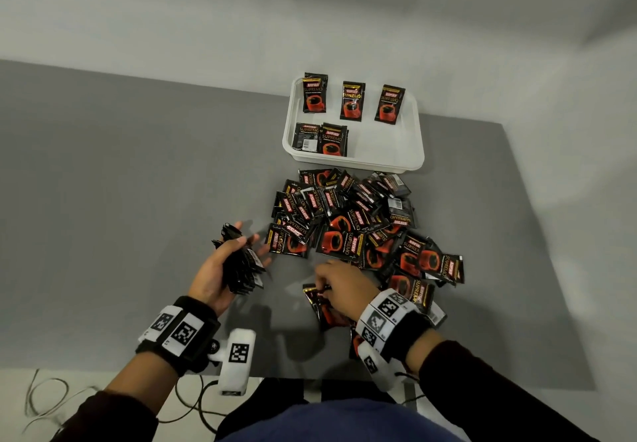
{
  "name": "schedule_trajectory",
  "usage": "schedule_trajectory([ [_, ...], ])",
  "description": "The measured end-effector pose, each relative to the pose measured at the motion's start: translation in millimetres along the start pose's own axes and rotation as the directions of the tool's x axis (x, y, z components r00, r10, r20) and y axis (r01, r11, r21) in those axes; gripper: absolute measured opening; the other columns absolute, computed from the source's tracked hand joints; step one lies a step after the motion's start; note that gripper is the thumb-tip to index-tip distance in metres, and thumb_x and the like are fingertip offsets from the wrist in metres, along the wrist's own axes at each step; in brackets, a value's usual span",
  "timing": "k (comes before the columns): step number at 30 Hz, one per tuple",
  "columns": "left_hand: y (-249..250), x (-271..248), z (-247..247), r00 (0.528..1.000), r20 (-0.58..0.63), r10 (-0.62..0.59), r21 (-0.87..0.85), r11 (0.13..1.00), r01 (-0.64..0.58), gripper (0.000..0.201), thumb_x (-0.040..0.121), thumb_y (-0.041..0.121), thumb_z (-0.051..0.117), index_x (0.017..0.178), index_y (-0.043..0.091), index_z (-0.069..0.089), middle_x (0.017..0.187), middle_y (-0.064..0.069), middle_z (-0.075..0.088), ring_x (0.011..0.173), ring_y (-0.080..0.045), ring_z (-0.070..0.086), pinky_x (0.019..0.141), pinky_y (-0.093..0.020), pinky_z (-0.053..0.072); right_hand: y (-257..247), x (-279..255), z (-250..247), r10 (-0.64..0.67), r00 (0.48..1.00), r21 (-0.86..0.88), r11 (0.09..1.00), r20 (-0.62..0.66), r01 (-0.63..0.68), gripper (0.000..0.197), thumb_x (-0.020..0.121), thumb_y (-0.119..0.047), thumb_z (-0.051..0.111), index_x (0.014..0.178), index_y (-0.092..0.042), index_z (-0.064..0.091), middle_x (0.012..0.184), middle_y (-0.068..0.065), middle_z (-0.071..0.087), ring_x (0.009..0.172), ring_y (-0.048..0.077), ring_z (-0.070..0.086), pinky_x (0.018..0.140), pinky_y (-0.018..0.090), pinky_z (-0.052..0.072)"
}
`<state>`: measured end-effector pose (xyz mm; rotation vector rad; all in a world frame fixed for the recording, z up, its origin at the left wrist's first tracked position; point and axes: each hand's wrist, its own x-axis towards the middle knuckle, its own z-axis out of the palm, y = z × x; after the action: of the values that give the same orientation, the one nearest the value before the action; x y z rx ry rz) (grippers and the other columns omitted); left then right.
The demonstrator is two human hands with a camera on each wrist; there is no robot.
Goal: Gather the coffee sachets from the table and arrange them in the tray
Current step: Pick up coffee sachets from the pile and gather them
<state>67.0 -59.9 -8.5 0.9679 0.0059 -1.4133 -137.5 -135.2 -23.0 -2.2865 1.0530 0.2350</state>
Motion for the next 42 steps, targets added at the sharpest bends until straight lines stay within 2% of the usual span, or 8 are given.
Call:
schedule_trajectory([
  [7,3,0,5,0.999,0.025,0.029,0.083,0.996,-0.031,0.034,0.093,0.006,0.041,0.117,0.028,0.052,0.104,-0.006,0.064,0.09,-0.023,0.07,0.078,-0.035,0.057,-22,17,-53,0.03,0.972,0.468,0.88,-0.235,0.086,0.03,0.074,-0.002,0.07,0.086,-0.026,0.057,0.08,-0.018,0.055,0.071,-0.015,0.052,0.066,0.0,0.038],
  [18,-19,-6,32,0.981,0.192,0.012,0.271,0.96,-0.064,0.066,0.071,0.02,0.069,0.132,0.018,0.043,0.12,-0.012,0.062,0.102,-0.025,0.065,0.083,-0.039,0.056,-74,39,-52,0.298,0.911,0.708,0.706,-0.284,-0.01,0.032,0.075,-0.041,0.073,0.082,-0.015,0.058,0.08,0.004,0.065,0.075,0.015,0.064,0.072,0.033,0.056],
  [22,-20,0,25,0.993,0.039,0.108,0.269,0.956,-0.115,0.054,0.082,0.004,0.058,0.132,0.018,0.044,0.115,-0.015,0.062,0.094,-0.022,0.066,0.074,-0.03,0.058,-72,33,-61,0.265,0.964,0.911,0.399,-0.006,-0.104,0.034,0.095,-0.039,0.047,0.087,-0.009,0.061,0.089,0.015,0.068,0.077,0.021,0.067,0.074,0.035,0.057],
  [25,-17,7,21,0.968,-0.074,0.241,0.331,0.921,-0.204,0.044,0.085,0.0,0.057,0.121,0.024,0.048,0.1,-0.014,0.06,0.079,-0.021,0.066,0.063,-0.03,0.057,-67,18,-54,0.085,0.996,0.818,0.574,-0.028,-0.026,0.02,0.093,-0.016,0.053,0.111,-0.01,0.061,0.111,0.01,0.066,0.09,0.004,0.063,0.076,0.01,0.05],
  [30,-18,8,25,0.916,0.022,0.4,0.484,0.798,-0.36,0.044,0.089,0.013,0.056,0.125,0.03,0.038,0.101,-0.002,0.052,0.082,-0.005,0.063,0.063,-0.011,0.051,-77,6,-25,-0.109,0.991,0.429,0.893,-0.083,0.134,0.079,0.08,-0.02,0.07,0.144,-0.017,0.024,0.142,0.001,0.037,0.127,0.009,0.039,0.106,0.023,0.032],
  [34,-22,18,39,0.91,0.029,0.414,0.49,0.787,-0.374,0.071,0.073,0.018,0.043,0.14,0.008,0.023,0.11,-0.011,0.04,0.083,-0.012,0.05,0.061,-0.008,0.049,-82,20,-3,-0.016,0.976,0.4,0.911,-0.216,0.103,0.069,0.086,-0.003,0.058,0.144,-0.008,0.023,0.139,0.011,0.036,0.123,0.023,0.047,0.103,0.03,0.04],
  [37,-26,20,30,0.909,0.128,0.398,0.549,0.735,-0.399,0.084,0.075,-0.019,0.041,0.145,0.009,0.003,0.114,-0.014,0.039,0.078,-0.015,0.052,0.057,-0.008,0.048,-72,29,4,0.023,0.957,0.414,0.904,-0.29,0.104,0.058,0.084,0.002,0.057,0.137,-0.004,0.034,0.131,0.012,0.048,0.119,0.023,0.05,0.101,0.027,0.04],
  [42,-36,7,2,0.912,0.233,0.339,0.656,0.637,-0.404,0.094,0.078,-0.031,0.039,0.142,0.008,-0.018,0.108,-0.005,0.051,0.087,0.01,0.061,0.078,-0.008,0.049,-51,37,16,0.098,0.962,0.552,0.831,-0.255,0.062,0.057,0.081,0.002,0.06,0.132,-0.005,0.038,0.127,0.011,0.052,0.119,0.021,0.051,0.099,0.016,0.035],
])
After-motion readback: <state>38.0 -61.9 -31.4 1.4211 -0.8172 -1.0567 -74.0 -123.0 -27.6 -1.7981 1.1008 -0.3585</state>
